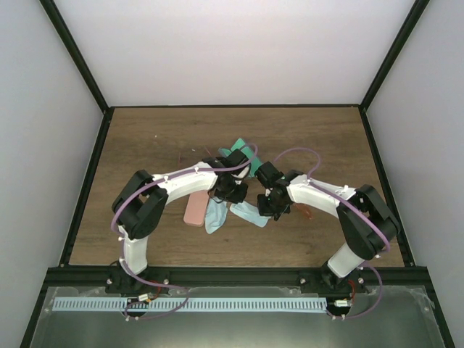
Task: Organize the sunglasses
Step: Adjust the glasses cleaning cloth at the center of the board.
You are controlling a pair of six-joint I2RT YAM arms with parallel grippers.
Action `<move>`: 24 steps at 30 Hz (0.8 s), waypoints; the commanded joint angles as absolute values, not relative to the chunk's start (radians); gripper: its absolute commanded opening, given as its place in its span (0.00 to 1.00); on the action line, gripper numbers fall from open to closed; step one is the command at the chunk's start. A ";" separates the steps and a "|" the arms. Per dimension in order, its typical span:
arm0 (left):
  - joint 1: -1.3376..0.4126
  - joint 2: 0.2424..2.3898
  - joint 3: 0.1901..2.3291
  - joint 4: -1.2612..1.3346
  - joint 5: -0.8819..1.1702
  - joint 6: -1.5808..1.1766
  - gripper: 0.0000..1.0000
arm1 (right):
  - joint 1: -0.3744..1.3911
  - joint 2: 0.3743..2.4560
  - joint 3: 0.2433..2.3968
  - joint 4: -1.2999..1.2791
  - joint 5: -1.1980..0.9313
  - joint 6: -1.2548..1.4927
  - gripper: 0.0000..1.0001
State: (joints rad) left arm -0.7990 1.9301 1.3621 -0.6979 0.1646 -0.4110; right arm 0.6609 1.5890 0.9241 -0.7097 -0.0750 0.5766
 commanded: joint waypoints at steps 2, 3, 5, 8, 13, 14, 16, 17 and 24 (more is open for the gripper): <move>-0.802 1.904 1.383 -0.718 0.156 -0.402 0.05 | 0.672 1.587 0.961 -0.713 -0.068 0.569 0.01; -0.802 1.901 1.382 -0.719 0.153 -0.403 0.05 | 0.672 1.588 0.962 -0.712 -0.067 0.568 0.01; -0.801 1.894 1.381 -0.722 0.147 -0.403 0.05 | 0.672 1.589 0.963 -0.713 -0.066 0.566 0.01; -0.801 1.889 1.376 -0.731 0.132 -0.403 0.09 | 0.672 1.587 0.967 -0.714 -0.062 0.564 0.01; -0.798 1.873 1.357 -0.731 0.122 -0.401 0.05 | 0.672 1.576 0.980 -0.724 -0.046 0.564 0.01; -0.798 1.873 1.356 -0.730 0.123 -0.401 0.04 | 0.671 1.573 0.983 -0.724 -0.043 0.563 0.01; -0.798 1.875 1.356 -0.728 0.129 -0.401 0.04 | 0.670 1.569 0.990 -0.724 -0.043 0.563 0.01; -0.798 1.877 1.357 -0.724 0.132 -0.402 0.04 | 0.670 1.569 0.992 -0.725 -0.043 0.562 0.01; -0.798 1.892 1.360 -0.676 0.154 -0.397 0.30 | 0.670 1.554 0.987 -0.722 -0.048 0.565 0.01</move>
State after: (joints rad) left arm -0.7990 1.8988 1.3613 -0.7197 0.1387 -0.4114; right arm 0.6609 1.5883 0.9554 -0.7151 -0.0658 0.5655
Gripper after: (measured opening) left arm 0.171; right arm 0.010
